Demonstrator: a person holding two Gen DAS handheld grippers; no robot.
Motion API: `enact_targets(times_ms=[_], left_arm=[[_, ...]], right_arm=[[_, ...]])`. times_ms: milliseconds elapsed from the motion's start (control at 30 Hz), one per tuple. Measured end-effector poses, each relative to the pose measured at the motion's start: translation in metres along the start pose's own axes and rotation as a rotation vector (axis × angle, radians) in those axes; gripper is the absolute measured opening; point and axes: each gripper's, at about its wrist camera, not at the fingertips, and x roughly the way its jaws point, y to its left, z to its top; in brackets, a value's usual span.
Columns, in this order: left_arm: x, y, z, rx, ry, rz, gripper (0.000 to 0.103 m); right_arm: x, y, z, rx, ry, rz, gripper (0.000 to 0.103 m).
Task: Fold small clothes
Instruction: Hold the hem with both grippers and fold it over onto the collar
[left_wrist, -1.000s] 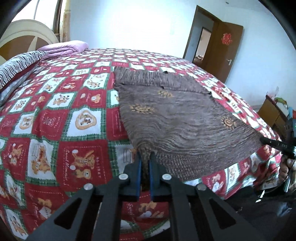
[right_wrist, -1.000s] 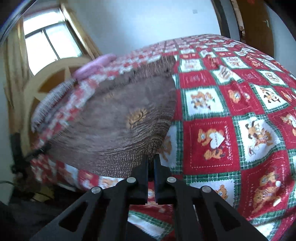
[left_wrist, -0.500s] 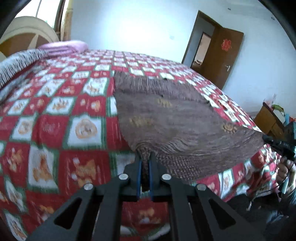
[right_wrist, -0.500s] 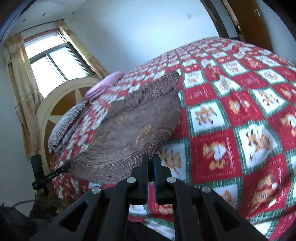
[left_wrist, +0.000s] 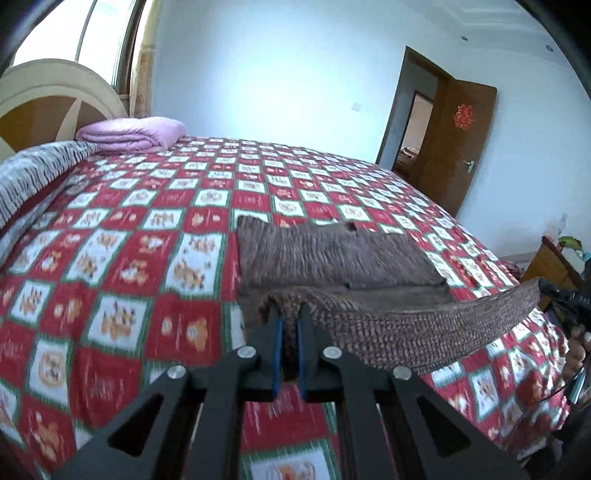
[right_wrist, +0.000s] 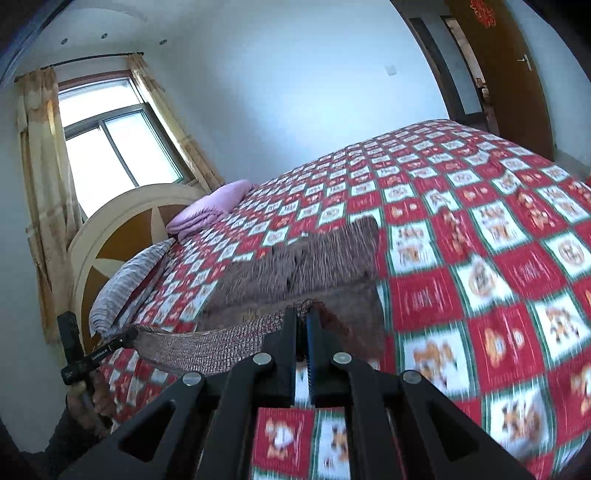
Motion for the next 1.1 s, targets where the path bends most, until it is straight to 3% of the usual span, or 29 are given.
enact_targets(times_ms=[467,633,833,900,967,1000,1033,1067,1100], left_arm=[[0.087,0.004,0.078,0.081,-0.021,0.103,0.007],[0.143,0.007,0.090,0.133,0.031,0.163,0.007],[0.219,0.013,0.074,0.174,0.143,0.236,0.008],[0.232,0.013,0.064,0.195,0.166,0.295,0.015],[0.231,0.015,0.060,0.170,0.180,0.307,0.018],[0.227,0.016,0.058,0.161,0.183,0.304,0.025],[0.220,0.014,0.055,0.171,0.175,0.313,0.038],[0.213,0.012,0.052,0.194,0.155,0.327,0.047],[0.202,0.009,0.047,0.223,0.129,0.336,0.069]], right_arm=[[0.105,-0.017,0.091,-0.018,0.018,-0.071,0.004],[0.158,-0.032,0.106,-0.007,0.055,-0.110,0.004],[0.237,-0.070,0.106,0.036,0.138,-0.176,0.004],[0.270,-0.079,0.102,0.005,0.201,-0.194,0.004],[0.288,-0.086,0.099,-0.027,0.228,-0.255,0.005],[0.293,-0.086,0.097,-0.052,0.235,-0.288,0.007],[0.295,-0.086,0.096,-0.067,0.238,-0.303,0.012],[0.293,-0.082,0.092,-0.103,0.241,-0.328,0.028],[0.289,-0.076,0.088,-0.140,0.242,-0.329,0.039]])
